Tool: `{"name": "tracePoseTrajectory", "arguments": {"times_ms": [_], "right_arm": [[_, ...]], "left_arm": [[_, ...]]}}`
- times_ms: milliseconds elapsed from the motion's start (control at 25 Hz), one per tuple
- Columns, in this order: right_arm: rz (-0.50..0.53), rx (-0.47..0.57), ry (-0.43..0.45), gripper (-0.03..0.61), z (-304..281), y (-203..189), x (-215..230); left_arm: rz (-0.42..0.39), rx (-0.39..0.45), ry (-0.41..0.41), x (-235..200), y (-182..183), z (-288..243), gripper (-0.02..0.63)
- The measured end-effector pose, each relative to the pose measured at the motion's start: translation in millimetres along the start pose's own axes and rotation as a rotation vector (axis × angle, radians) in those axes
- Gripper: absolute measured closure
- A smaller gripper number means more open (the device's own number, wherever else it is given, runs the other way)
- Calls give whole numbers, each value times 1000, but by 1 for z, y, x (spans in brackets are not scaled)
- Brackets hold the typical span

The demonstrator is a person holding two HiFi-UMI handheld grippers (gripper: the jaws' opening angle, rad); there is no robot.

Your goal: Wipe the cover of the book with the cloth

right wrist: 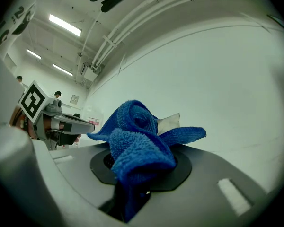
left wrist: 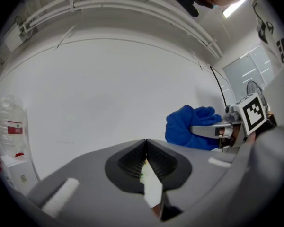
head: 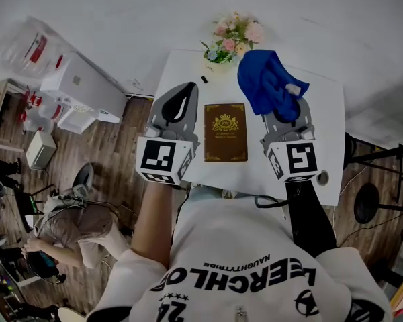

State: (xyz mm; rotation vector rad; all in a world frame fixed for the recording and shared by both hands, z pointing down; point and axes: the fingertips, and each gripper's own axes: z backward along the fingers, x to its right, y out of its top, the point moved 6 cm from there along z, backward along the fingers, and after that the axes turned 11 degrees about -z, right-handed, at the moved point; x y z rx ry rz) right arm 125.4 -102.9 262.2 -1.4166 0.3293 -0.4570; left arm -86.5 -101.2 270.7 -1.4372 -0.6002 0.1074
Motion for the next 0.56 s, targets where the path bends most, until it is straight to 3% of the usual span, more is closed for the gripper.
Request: {"name": "tracePoseTrajectory", "arguments": {"times_ms": [560], "right_arm": [[8,6,-3,480,1,0,3]], "left_arm": [[-27,-5,-11,6,1,-4,555]]}}
